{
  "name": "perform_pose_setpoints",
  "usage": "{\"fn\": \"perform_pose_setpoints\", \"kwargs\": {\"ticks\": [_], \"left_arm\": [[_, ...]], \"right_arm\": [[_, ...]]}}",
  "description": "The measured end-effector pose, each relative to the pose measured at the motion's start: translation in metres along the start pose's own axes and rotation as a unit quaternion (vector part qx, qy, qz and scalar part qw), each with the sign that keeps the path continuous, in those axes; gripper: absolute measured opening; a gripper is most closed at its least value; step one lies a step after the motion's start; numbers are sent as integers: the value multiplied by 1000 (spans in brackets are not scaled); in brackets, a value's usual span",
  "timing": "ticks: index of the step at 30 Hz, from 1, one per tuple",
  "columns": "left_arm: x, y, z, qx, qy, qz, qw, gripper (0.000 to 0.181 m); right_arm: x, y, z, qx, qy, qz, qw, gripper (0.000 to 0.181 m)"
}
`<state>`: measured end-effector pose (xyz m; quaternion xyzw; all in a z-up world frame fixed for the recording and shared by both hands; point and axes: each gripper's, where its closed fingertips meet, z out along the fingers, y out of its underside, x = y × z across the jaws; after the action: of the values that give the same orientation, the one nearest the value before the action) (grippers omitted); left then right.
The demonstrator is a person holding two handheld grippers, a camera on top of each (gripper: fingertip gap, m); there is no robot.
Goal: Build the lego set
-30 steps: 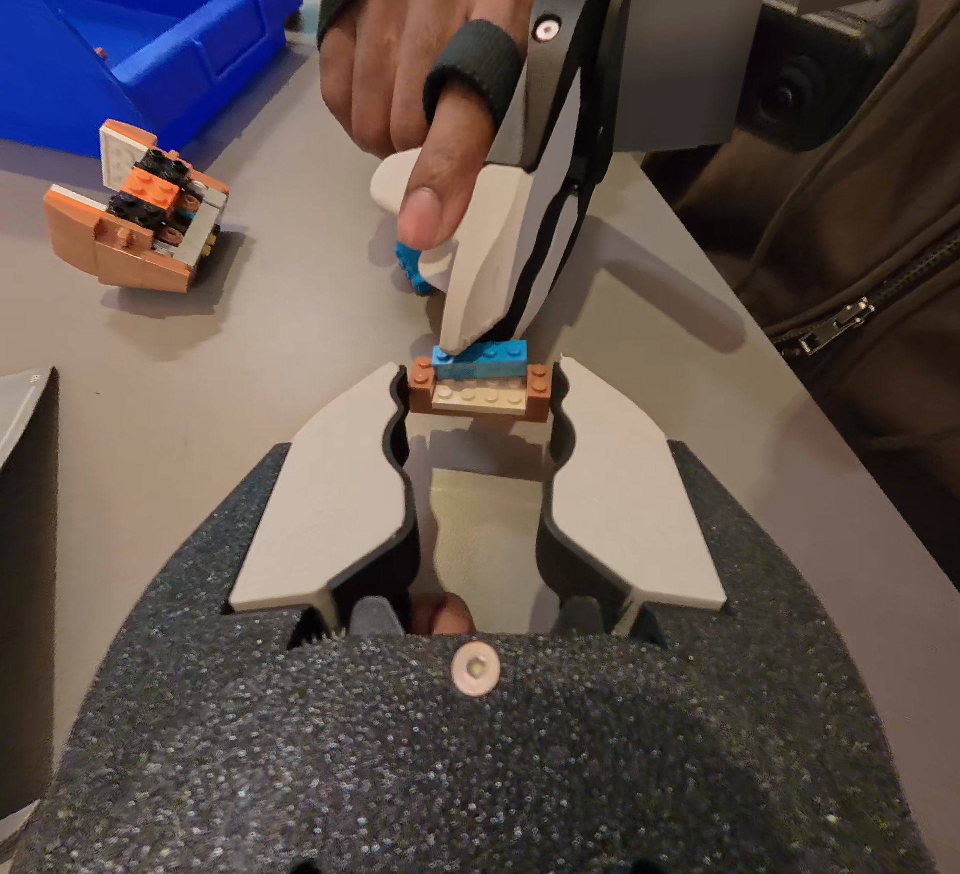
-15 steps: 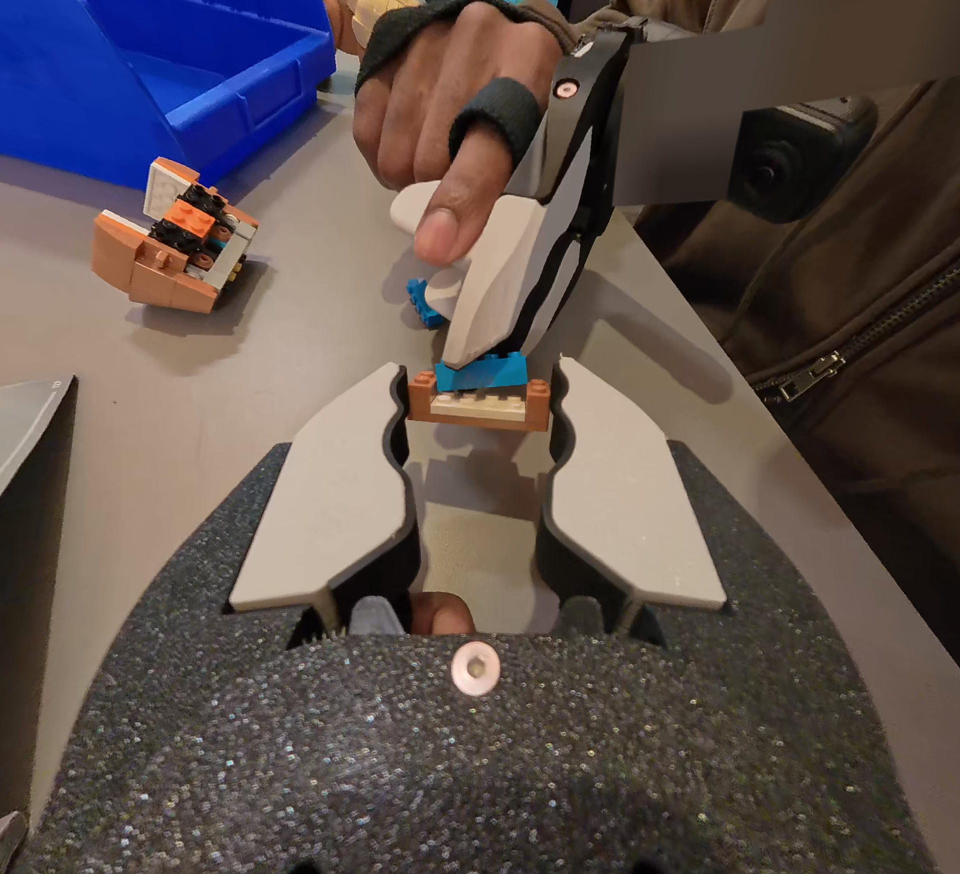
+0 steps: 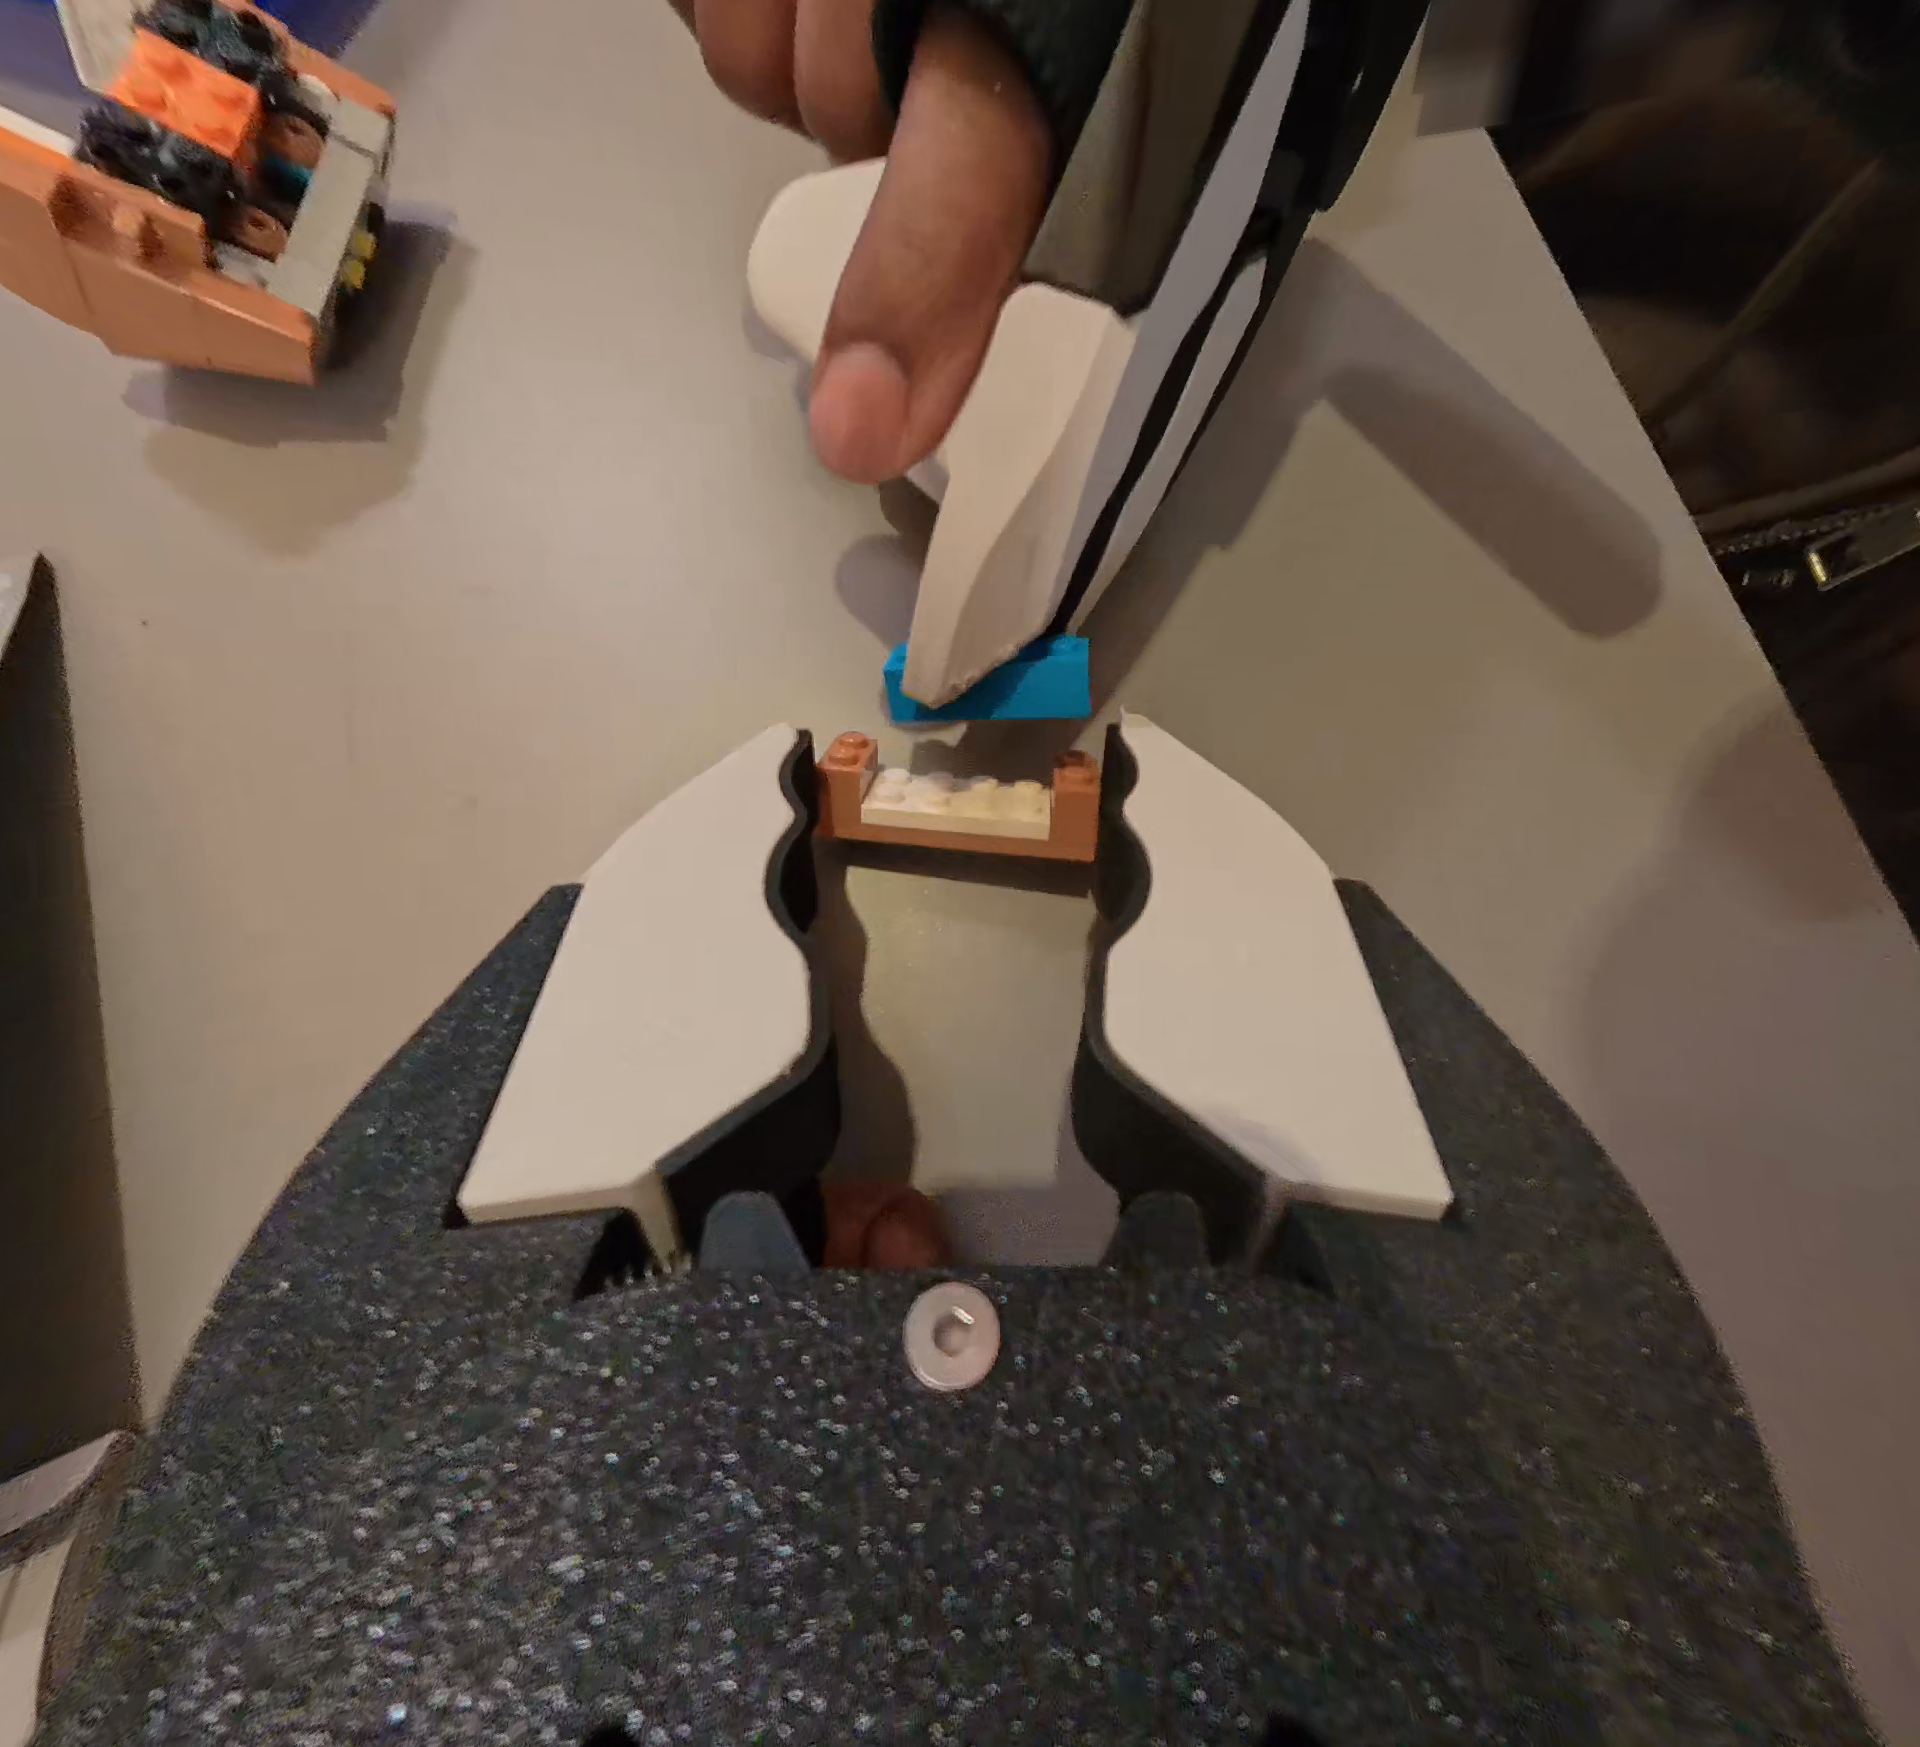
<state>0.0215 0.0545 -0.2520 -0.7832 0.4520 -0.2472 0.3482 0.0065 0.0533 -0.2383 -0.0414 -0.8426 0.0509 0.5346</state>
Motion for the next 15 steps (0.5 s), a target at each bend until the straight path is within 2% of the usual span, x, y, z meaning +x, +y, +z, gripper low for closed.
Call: {"fn": "perform_pose_setpoints", "kwargs": {"ticks": [5,15], "left_arm": [[4,13,0,-39,1,24,999,53],[6,19,-3,-46,16,66,997,60]], "right_arm": [[-2,-1,2,3,-8,3,1000,12],[0,0,-2,11,-8,15,1000,12]]}}
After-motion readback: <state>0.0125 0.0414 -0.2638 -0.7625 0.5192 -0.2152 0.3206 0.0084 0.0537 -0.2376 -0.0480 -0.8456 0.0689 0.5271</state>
